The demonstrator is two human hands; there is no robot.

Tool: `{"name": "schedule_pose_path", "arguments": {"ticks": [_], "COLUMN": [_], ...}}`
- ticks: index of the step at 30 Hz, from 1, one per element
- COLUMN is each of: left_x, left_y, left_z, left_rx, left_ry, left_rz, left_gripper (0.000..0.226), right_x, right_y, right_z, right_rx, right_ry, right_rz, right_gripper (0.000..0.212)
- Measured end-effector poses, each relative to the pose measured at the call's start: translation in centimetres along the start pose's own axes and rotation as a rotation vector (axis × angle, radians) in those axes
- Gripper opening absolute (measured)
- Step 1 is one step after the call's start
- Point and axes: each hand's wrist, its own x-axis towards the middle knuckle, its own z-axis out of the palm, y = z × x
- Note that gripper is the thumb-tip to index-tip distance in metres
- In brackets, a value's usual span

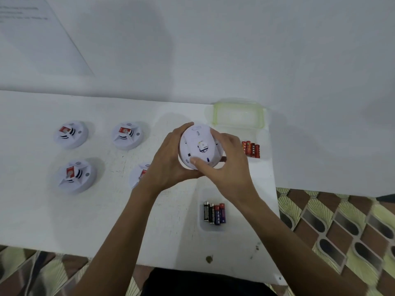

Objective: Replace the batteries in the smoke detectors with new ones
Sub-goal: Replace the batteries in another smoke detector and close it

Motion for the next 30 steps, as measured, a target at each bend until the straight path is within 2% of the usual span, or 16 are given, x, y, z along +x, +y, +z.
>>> {"name": "schedule_pose_path", "arguments": {"ticks": [6, 11, 13, 15, 17, 19, 22, 25, 28, 30], "left_x": [0.0, -0.1, 0.1, 0.4, 0.0, -1.1, -1.9, -1.4, -2.0, -2.7], "left_y": [1.7, 2.0, 1.8, 1.4, 1.2, 2.0, 3.2, 3.2, 1.3, 0.4], "left_z": [0.0, 0.0, 0.1, 0.1, 0.1, 0.1, 0.2, -0.1, -0.8, -1.4], "left_rx": [0.073, 0.061, 0.096, 0.158, 0.219, 0.185, 0.104, 0.067, 0.099, 0.101], "left_ry": [0.069, 0.087, 0.064, 0.023, 0.024, 0.030, -0.012, 0.052, 0.116, 0.162], "left_rz": [0.091, 0.071, 0.067, 0.044, 0.010, -0.056, -0.105, -0.078, -0.053, -0.103], "left_gripper": [0.089, 0.090, 0.086, 0.087, 0.088, 0.086, 0.094, 0.097, 0.079, 0.077], "right_x": [-0.6, -0.1, -0.3, -0.5, -0.3, 0.4, 1.1, 1.1, 2.0, 2.7], "right_y": [0.1, -0.2, -0.3, -0.4, -1.0, -1.5, -2.0, -1.7, -1.4, -0.9], "right_z": [0.0, -1.3, -1.4, -1.1, -1.0, -1.2, -1.3, -1.0, -1.6, -2.1], "right_rx": [0.081, 0.057, 0.030, 0.043, 0.075, 0.087, 0.064, 0.080, 0.155, 0.210], "right_ry": [-0.031, -0.126, -0.114, -0.096, -0.126, -0.156, -0.178, -0.146, -0.032, 0.005], "right_rz": [-0.007, -0.026, -0.039, -0.013, 0.091, 0.168, 0.142, 0.083, 0.048, 0.073], "right_gripper": [0.068, 0.068, 0.067, 0.062, 0.054, 0.039, 0.020, 0.018, 0.014, 0.011]}}
